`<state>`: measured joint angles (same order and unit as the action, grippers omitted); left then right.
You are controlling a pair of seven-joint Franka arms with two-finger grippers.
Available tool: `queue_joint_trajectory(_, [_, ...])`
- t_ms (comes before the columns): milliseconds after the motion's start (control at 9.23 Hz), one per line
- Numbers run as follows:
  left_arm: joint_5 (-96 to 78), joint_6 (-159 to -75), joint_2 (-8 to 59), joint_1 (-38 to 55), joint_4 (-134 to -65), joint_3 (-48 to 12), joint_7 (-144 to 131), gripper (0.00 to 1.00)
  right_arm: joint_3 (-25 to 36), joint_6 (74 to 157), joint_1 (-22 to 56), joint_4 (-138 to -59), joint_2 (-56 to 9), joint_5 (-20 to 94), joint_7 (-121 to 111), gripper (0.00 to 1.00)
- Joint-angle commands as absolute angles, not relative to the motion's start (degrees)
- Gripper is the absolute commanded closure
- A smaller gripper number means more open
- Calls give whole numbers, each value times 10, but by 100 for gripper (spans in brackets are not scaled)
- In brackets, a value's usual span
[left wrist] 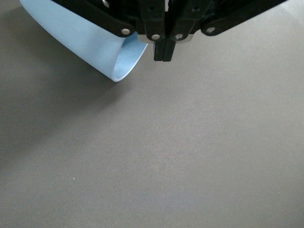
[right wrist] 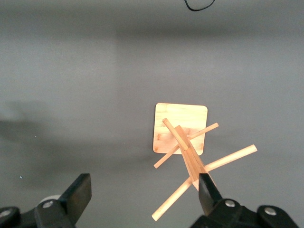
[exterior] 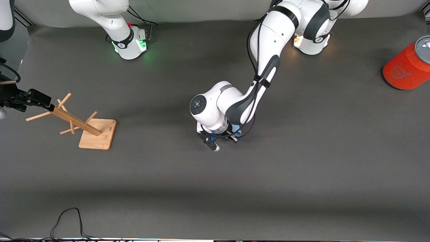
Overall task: Rotate and upright cup with both arms
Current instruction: 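Grasp the rim of the lying blue cup with the left gripper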
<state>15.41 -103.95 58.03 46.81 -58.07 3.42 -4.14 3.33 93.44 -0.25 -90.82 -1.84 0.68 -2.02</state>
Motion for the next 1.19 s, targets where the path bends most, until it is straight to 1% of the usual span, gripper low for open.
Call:
queue_joint_trajectory(0, [157, -1029, 575, 460, -577, 36, -28, 74, 33, 934, -4, -918, -9, 26, -33, 0])
queue_joint_trajectory(108, [156, -1029, 570, 450, -576, 34, -22, 1, 33, 934, -4, -917, -10, 26, -33, 0])
queue_joint_trajectory(325, [149, -1037, 567, 426, -570, 30, -18, 0, 33, 934, -4, -913, -11, 26, -26, 0])
queue_joint_trajectory(433, [114, -1039, 567, 414, -563, 29, -19, 0, 33, 934, -4, -911, -13, 26, -25, 0])
queue_joint_trajectory(759, [-64, -1035, 559, 353, -559, 29, -26, 0, 33, 934, -4, -910, -14, 26, -25, 0])
queue_joint_trajectory(867, [-117, -1031, 557, 346, -560, 30, -40, 0, 32, 934, -4, -910, -15, 26, -25, 0])
queue_joint_trajectory(1084, [-130, -1034, 556, 351, -562, 35, -184, 0, 29, 934, 6, -910, -19, 26, -26, 0])
